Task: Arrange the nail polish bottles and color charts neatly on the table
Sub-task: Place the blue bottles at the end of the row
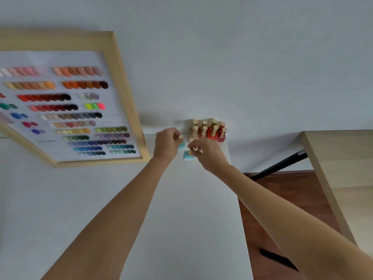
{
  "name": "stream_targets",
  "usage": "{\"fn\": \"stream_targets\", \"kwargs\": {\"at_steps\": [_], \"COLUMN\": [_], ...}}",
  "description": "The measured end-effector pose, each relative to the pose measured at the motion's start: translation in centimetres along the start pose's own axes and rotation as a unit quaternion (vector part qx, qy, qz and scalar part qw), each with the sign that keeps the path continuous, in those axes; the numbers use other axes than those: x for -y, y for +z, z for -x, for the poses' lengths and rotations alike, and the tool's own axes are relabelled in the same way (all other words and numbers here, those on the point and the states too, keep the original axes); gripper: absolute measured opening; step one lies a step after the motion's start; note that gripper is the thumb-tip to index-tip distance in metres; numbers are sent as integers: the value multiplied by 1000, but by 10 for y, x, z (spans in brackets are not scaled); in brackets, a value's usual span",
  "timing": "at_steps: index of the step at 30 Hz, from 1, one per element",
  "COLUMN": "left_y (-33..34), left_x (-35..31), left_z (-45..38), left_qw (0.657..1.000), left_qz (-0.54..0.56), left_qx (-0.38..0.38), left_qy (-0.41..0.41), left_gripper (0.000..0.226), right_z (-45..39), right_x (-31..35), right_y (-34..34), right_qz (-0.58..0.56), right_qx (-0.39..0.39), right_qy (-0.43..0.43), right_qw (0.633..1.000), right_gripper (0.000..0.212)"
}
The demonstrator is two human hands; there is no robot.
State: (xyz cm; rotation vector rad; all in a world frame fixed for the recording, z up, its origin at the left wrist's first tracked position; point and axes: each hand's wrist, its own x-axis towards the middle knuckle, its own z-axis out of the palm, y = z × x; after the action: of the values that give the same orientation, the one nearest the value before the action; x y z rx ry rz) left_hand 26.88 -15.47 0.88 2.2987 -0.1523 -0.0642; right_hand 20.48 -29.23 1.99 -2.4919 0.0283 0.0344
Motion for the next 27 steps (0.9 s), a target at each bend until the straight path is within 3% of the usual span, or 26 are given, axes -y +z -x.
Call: {"fn": "stream_targets", "kwargs": {"at_steps": [10, 15, 20, 23, 27], "left_y": [1, 5, 26, 38, 46], "left_x": [9, 30, 33, 28, 24], "left_z": [-13, 7, 23, 20, 14], "left_qw": [997, 997, 996, 998, 999], "left_qz": [70, 9, -1, 14, 17], "left_qx": [38, 72, 82, 39, 6], "left_qy": [16, -13, -44, -41, -43], "left_gripper": [18, 54, 73, 63, 48], "right_z": [-27, -24, -1, 3, -4], "right_x": [0, -1, -18, -37, -64], "right_y": [13, 16, 15, 8, -2], "right_qz": [-10, -52, -131, -156, -164], "right_qx": [-20, -43, -182, -238, -245], "right_qy": [-3, 1, 93, 192, 261], "right_qw": [1000, 998, 970, 939, 919], "right_gripper": [26, 30, 35, 41, 48]}}
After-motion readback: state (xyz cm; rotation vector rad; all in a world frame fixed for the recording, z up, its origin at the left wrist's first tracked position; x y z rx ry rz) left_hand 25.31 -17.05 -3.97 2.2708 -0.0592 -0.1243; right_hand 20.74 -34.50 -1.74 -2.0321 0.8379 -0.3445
